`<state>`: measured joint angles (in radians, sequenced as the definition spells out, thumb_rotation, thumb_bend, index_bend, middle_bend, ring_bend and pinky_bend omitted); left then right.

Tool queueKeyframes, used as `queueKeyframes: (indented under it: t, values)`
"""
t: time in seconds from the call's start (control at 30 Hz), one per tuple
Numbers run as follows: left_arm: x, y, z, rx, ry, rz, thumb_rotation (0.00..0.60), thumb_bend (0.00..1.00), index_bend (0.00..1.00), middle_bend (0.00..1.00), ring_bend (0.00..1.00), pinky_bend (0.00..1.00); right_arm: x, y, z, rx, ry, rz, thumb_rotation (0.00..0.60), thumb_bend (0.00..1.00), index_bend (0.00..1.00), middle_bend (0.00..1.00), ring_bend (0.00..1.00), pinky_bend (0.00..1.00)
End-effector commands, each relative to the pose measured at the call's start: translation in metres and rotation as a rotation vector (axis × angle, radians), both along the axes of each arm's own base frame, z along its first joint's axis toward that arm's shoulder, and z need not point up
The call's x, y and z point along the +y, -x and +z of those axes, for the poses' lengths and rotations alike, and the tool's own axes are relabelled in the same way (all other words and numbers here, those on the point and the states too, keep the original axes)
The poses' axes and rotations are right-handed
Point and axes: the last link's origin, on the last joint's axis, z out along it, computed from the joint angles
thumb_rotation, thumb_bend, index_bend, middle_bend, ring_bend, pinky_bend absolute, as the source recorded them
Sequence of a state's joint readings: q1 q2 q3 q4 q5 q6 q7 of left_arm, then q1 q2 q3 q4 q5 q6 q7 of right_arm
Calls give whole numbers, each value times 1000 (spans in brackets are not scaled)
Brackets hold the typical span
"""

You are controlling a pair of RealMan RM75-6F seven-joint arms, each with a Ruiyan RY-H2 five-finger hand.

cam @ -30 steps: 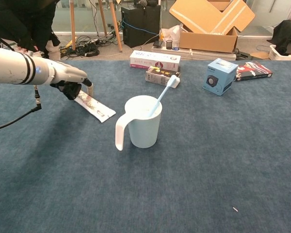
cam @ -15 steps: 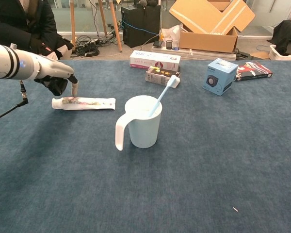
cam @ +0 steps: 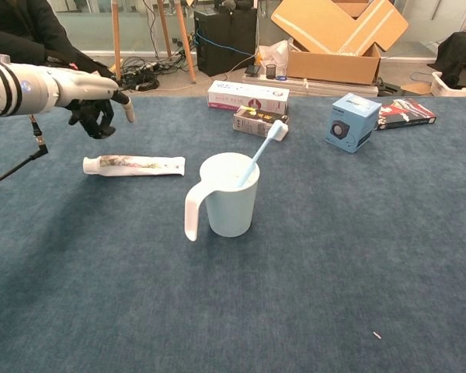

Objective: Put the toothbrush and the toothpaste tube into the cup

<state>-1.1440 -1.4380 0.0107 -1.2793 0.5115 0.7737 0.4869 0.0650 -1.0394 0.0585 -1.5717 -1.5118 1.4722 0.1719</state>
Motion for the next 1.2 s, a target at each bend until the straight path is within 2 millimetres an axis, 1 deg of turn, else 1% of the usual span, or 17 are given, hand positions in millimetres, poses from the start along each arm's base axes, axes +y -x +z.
queueKeyframes:
  t: [0.03, 0.07, 0.1, 0.13, 0.17, 0.2, 0.47, 0.57, 0.9, 1.07, 1.2]
  values:
    - [1, 4, -2, -30, -13, 21, 600, 205, 286, 103, 116, 254, -1, 0, 0, 0, -1, -2, 600, 157, 333, 417, 339, 473]
    - [1, 5, -3, -32, -16, 26, 600, 200, 292, 73, 83, 209, -1, 0, 0, 0, -1, -3, 600, 157, 333, 417, 339, 473]
    - [2, 6, -4, -31, -20, 28, 600, 187, 303, 27, 35, 127, -1, 1, -1, 0, -2, -5, 600, 158, 333, 418, 339, 473]
    - [2, 8, -5, -25, -24, 31, 600, 175, 310, 7, 12, 69, -2, 1, -1, 1, -4, -8, 600, 158, 333, 418, 339, 473]
    - [2, 9, -6, -22, -26, 33, 600, 161, 316, 0, 0, 22, -3, 2, -1, 2, -6, -10, 600, 158, 333, 417, 339, 473]
    - [3, 10, -7, -19, -28, 35, 600, 153, 317, 0, 0, 7, -4, 2, -1, 2, -7, -13, 600, 158, 333, 417, 339, 473]
    - [7, 23, -16, -28, -57, 71, 600, 137, 347, 0, 0, 0, -9, 4, -3, 4, -19, -30, 600, 157, 333, 418, 339, 473]
    - [10, 25, -19, -48, -75, 83, 600, 108, 362, 0, 0, 0, -9, 5, -3, 2, -19, -33, 600, 158, 333, 417, 339, 473]
    - [16, 25, -34, -116, -100, 127, 600, 101, 403, 0, 0, 0, -10, 6, -3, 2, -19, -37, 600, 157, 333, 417, 339, 473]
    - [16, 30, -40, -109, -93, 147, 600, 101, 427, 0, 0, 0, -10, 6, -2, 1, -17, -38, 600, 157, 333, 418, 339, 473]
    - [17, 34, -40, -102, -93, 159, 600, 101, 455, 0, 0, 0, -11, 6, -1, -2, -15, -38, 600, 158, 333, 418, 339, 473]
